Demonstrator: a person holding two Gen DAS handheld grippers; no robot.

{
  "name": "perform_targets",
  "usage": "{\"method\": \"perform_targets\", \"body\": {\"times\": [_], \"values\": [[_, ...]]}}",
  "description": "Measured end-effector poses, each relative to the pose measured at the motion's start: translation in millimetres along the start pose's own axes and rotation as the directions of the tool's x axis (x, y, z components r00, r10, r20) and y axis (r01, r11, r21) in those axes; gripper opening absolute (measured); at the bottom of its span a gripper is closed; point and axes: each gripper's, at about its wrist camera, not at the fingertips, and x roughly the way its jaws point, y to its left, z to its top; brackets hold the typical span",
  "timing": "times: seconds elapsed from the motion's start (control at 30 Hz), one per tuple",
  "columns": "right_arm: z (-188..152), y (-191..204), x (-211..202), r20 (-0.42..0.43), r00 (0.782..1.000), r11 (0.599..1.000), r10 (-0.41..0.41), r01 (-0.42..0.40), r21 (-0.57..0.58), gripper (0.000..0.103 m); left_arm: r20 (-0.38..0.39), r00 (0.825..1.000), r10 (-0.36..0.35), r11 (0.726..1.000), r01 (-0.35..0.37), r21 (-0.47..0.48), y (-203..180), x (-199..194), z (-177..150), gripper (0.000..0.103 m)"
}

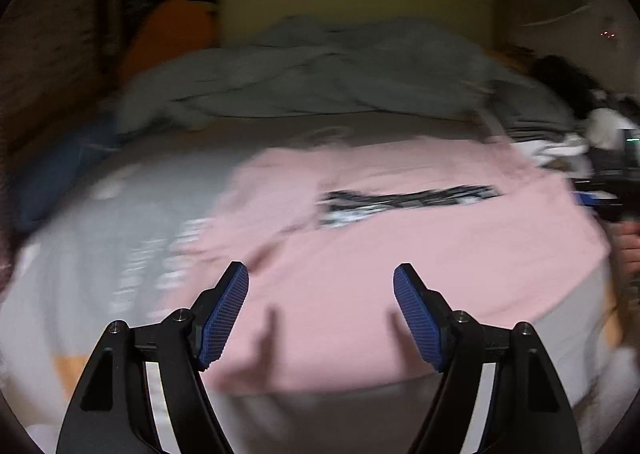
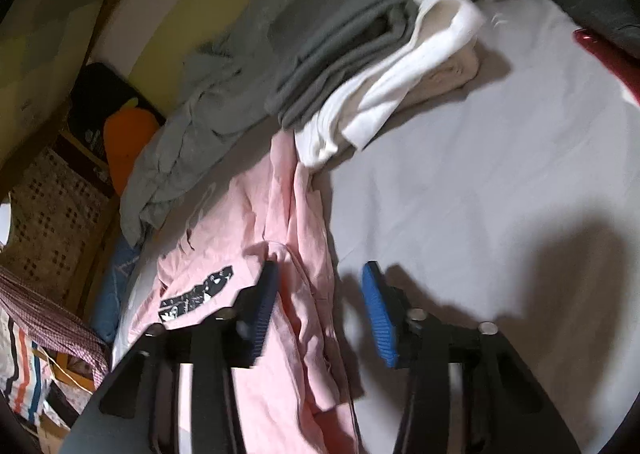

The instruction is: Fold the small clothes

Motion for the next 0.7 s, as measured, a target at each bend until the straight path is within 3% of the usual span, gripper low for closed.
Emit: {"method": "perform_targets", "body": {"times": [0.07,0.17,0.2,0.23,0.27,0.43,0.53,0.63,0.7], "values": [[13,1,12,0.023,1.0,1.0,-0.001,0.001,0.007,0.032,-0.013,0.995,-0.1,0.995,0.1,-0.006,-24,17,10,0.074],[24,-2,39,-0.061,0.994,0.996,0.091,-0.09,0.024,0.032,-0.041,0.985,-0.165,0.986,0.166,0.014,-64,42,24,0.074],[24,-3,47,-0.076,0.995,0.998,0.058,-0.056,0.024,0.028,-0.048,0.98,-0.193,0.981,0.194,0.013,-75,50,29,0.074],[24,-4,49,-0.068,0.997,0.999,0.032,-0.031,0.02,0.007,-0.056,0.973,-0.225,0.974,0.225,0.01,-87,57,33,0.074],[24,-5,49,-0.062,0.998,1.0,0.013,-0.012,0.013,0.001,-0.064,0.965,-0.253,0.967,0.254,0.006,-97,63,39,0.074],[29,6,13,0.09,0.996,0.999,-0.001,0.004,-0.042,0.001,-0.104,0.931,-0.349,0.935,0.353,0.027,-150,88,59,0.071],[28,14,-14,0.201,0.975,0.991,-0.089,0.108,-0.083,0.001,-0.138,0.914,-0.382,0.92,0.39,0.036,-175,105,69,0.066],[32,2,-26,0.185,0.978,0.991,-0.1,0.114,-0.07,0.001,-0.169,0.905,-0.391,0.914,0.403,0.044,-196,124,77,0.053],[33,-12,-27,0.154,0.983,0.995,-0.101,0.104,-0.011,0.001,-0.204,0.88,-0.428,0.896,0.444,0.036,-206,135,74,0.046]]}}
